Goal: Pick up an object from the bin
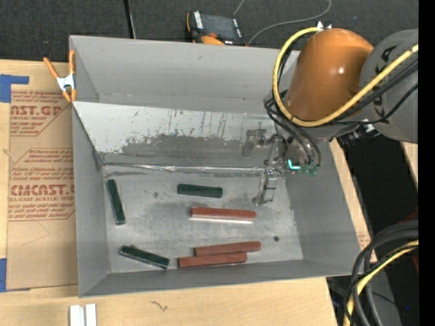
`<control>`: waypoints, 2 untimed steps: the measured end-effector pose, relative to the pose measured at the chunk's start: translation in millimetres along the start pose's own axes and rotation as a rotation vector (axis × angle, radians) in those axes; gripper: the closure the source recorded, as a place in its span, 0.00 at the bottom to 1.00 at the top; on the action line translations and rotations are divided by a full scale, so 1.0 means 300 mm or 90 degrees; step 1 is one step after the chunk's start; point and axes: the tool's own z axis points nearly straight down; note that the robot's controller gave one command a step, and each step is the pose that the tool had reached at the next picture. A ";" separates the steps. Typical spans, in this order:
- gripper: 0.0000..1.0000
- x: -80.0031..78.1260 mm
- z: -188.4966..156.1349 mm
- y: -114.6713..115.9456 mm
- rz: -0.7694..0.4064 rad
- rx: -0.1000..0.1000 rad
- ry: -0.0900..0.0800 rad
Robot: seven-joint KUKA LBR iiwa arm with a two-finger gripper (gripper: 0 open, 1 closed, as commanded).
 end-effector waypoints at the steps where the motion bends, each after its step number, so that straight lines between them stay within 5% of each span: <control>1: 0.00 0.217 0.537 0.075 -0.167 0.000 -0.005; 2: 0.00 -0.070 0.418 -0.025 -0.086 0.001 -0.009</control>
Offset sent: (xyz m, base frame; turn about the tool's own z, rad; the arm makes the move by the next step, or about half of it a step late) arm -0.0660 0.0221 -0.1592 -0.2621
